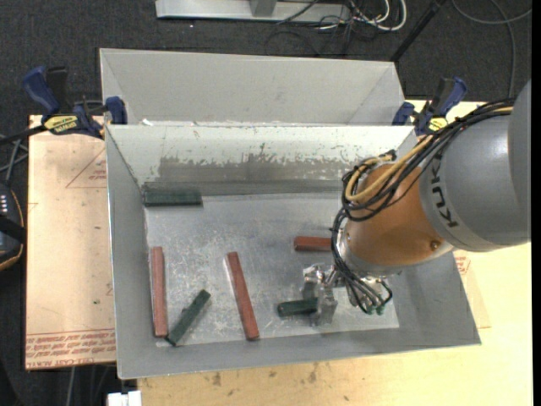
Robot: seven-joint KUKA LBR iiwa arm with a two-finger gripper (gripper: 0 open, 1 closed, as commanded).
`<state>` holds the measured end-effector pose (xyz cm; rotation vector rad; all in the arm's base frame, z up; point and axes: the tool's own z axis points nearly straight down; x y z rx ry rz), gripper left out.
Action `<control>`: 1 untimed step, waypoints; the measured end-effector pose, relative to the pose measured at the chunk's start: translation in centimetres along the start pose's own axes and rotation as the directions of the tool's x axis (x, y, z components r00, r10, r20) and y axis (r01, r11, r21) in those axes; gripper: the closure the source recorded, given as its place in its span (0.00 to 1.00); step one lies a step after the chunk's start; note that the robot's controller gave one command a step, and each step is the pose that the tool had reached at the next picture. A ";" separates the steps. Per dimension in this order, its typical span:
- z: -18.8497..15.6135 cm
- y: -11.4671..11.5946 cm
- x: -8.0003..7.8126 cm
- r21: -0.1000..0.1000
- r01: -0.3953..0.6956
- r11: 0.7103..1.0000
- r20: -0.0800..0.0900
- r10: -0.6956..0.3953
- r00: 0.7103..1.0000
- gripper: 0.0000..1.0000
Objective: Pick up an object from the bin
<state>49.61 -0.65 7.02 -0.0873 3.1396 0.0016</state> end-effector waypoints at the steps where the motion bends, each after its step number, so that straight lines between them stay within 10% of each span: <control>1: -16.4 0.9 -2.8 0.000 -0.032 0.999 0.004 0.032 0.999 1.00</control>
Offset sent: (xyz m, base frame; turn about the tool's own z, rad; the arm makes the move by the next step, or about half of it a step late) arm 0.0000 0.0000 0.0000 0.0000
